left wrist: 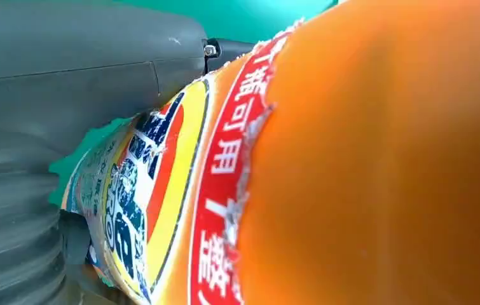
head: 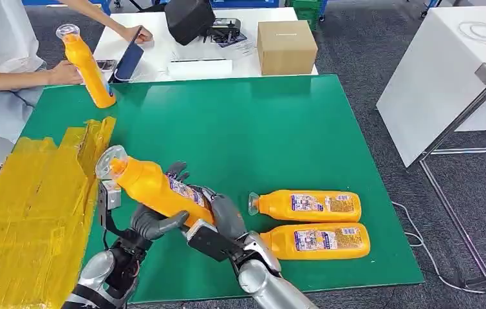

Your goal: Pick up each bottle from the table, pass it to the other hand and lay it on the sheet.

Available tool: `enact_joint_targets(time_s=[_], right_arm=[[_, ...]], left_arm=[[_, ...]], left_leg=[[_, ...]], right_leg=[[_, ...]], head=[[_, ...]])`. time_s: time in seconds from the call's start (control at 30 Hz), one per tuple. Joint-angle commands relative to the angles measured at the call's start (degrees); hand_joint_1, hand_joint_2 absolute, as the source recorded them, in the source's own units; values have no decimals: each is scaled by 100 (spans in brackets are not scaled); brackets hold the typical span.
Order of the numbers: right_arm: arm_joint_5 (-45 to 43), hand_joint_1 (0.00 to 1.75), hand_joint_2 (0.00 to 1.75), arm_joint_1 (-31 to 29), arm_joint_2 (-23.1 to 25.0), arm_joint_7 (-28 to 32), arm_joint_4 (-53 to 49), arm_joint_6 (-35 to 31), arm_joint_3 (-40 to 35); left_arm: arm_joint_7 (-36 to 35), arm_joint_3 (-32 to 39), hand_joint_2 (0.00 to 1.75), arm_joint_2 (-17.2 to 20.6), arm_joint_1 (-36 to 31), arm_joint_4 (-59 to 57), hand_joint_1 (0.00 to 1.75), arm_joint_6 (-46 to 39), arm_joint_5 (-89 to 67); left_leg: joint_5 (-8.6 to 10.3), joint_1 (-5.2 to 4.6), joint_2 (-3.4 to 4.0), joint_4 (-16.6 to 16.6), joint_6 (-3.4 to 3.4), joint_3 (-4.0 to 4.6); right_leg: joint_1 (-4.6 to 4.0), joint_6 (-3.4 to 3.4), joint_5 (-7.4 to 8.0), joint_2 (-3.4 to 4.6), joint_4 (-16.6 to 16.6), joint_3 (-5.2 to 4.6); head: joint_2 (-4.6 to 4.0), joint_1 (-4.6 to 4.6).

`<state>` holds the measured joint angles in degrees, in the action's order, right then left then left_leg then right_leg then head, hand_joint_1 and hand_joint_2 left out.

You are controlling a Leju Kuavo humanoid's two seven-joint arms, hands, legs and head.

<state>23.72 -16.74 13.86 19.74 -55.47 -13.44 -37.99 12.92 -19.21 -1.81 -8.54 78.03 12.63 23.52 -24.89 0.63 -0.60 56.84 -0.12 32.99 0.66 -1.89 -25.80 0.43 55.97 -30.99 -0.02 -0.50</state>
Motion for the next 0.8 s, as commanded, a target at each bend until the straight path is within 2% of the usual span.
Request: enact_joint_targets(time_s=[0.03,0.1,0.13,0.8], right_arm=[[60,171,175,-98,-165,-15,465,8,-332],[48,175,175,-87,-166,-26,459,-21,-320],[47,173,175,-89,-168,-29,461,-24,-316],[62,175,175,-111,-164,-63,517,-87,-315]], left_arm=[[30,189,175,-186,-296,-314,9,-206,107],[80,205,175,-223,-281,-247,157,-384,57],[91,203,175,-227,-278,-232,175,-414,46],[259,167,175,-232,-283,-133,175,-722,-154]], left_leg=[[-2,2,-9,-5,3,-13],[-4,4,-9,-4,4,-18],[-3,3,-9,-4,3,-13],[-6,6,-11,-2,4,-19]], right_leg=[[-4,4,-4,-15,-9,20],[-7,5,-5,-18,-12,28],[-5,4,-4,-16,-10,21],[-9,6,-7,-20,-12,30]], head=[[0,0],[0,-2],[0,-2],[0,-2]])
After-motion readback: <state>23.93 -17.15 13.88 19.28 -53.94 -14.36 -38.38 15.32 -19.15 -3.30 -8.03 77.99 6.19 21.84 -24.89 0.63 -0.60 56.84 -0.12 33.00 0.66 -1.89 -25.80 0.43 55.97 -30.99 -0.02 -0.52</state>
